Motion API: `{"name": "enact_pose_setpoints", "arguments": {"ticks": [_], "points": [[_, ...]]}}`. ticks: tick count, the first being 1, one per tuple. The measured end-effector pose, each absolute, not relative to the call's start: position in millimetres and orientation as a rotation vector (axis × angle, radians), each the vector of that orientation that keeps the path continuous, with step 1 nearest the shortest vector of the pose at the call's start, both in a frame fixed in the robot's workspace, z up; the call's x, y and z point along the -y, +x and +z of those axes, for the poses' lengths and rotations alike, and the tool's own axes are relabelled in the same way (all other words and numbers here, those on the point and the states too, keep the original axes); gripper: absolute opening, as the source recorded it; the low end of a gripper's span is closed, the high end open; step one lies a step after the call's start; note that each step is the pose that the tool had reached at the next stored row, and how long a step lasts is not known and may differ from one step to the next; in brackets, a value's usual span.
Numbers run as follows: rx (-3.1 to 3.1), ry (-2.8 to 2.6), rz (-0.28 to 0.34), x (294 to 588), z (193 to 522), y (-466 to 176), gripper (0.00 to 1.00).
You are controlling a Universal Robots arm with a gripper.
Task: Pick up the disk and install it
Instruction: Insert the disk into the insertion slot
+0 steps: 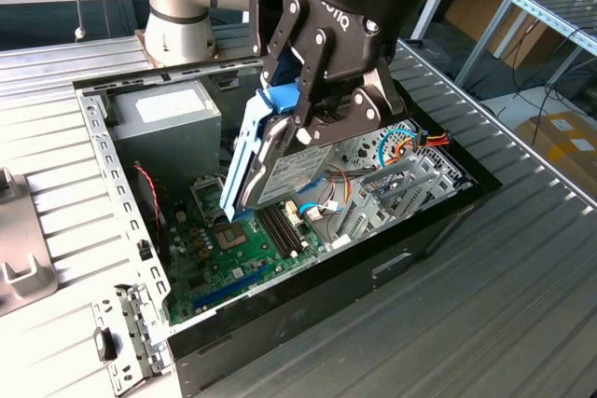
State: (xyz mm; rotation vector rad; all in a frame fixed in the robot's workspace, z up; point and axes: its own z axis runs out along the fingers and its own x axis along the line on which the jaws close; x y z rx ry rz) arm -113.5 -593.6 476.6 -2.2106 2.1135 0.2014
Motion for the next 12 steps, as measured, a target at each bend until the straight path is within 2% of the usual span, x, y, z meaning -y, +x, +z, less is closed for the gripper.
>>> {"name": "enact_pose_setpoints", "arguments": {"ticks": [12], "points": [[-2.114, -2.211, 0.201, 594.4, 475.2, -110.5, 0.37]]}}
